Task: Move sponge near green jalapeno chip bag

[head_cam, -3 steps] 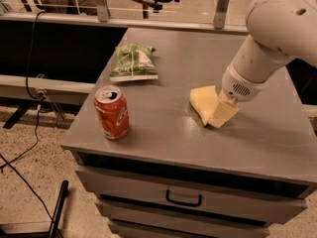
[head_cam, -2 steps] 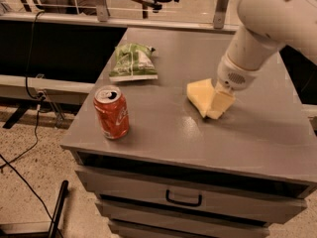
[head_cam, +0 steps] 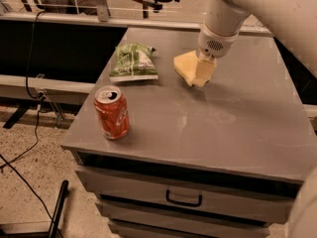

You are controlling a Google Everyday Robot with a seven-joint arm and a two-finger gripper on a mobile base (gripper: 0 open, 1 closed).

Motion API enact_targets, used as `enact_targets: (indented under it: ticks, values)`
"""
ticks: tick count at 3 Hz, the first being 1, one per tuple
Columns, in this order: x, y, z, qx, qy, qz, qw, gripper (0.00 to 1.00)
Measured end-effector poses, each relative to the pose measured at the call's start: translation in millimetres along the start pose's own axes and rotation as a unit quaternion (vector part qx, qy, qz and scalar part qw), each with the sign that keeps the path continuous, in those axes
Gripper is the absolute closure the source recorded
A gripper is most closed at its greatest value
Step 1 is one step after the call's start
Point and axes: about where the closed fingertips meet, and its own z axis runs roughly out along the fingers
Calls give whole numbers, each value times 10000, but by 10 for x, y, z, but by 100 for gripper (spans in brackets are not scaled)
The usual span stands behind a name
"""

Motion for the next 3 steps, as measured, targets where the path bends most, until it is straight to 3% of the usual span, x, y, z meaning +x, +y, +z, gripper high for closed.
enact_targets:
  ticks: [1, 3]
  values:
    - [-54, -253, 47, 53, -45, 212, 9998, 100]
    - [-173, -480, 218, -127, -393, 750, 9963, 100]
